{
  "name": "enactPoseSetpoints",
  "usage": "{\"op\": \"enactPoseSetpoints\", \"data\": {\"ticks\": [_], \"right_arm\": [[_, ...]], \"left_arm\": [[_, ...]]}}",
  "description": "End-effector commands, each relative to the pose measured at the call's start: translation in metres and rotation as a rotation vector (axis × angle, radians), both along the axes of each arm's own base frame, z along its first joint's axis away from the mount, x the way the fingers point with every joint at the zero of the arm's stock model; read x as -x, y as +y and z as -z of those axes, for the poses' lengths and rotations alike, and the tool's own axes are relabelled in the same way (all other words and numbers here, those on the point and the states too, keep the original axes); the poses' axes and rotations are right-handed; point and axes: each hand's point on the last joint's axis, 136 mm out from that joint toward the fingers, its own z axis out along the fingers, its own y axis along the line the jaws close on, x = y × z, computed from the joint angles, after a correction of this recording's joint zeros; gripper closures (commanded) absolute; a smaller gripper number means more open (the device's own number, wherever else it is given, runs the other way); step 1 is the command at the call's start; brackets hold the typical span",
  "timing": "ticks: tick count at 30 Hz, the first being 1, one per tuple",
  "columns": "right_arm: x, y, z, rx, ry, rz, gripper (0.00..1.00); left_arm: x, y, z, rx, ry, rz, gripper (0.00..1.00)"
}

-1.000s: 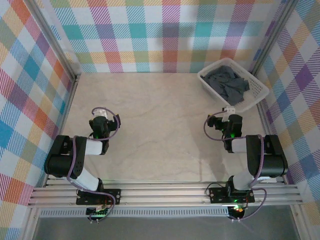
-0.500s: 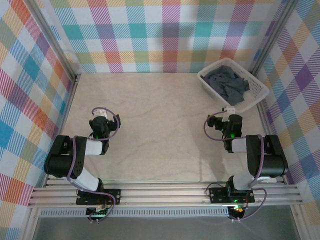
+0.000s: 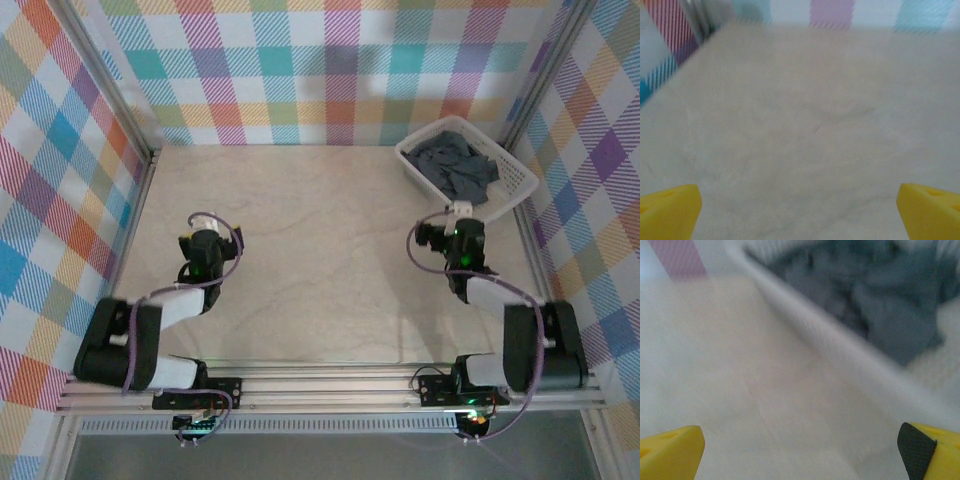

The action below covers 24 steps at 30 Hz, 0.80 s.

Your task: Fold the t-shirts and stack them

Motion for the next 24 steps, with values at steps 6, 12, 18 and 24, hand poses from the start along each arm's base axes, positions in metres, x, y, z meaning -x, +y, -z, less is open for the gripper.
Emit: {"op": "enactPoseSetpoints", "data": {"ticks": [6, 12, 18, 24], "right_arm": [[-0.049, -0.011, -0.131, -0.435, 0.104, 0.163, 0.0], [-0.125, -0.057, -0.094, -0.477, 0.311, 0.396, 0.02], [-0.173, -0.086, 0.0, -0.586, 0.526, 0.506, 0.07], [-0.195, -0.095, 0.081, -0.63, 0.658, 0.543, 0.08]], "left_arm": [[-0.03, 0.0, -0.147, 0.64, 0.1, -0.183, 0.0], [-0.06, -0.115, -0.215, 0.678, 0.188, 0.251, 0.0], [-0.024, -0.205, -0.221, 0.688, 0.273, 0.486, 0.06], [0.012, -0.244, -0.203, 0.712, 0.328, 0.547, 0.08]]}}
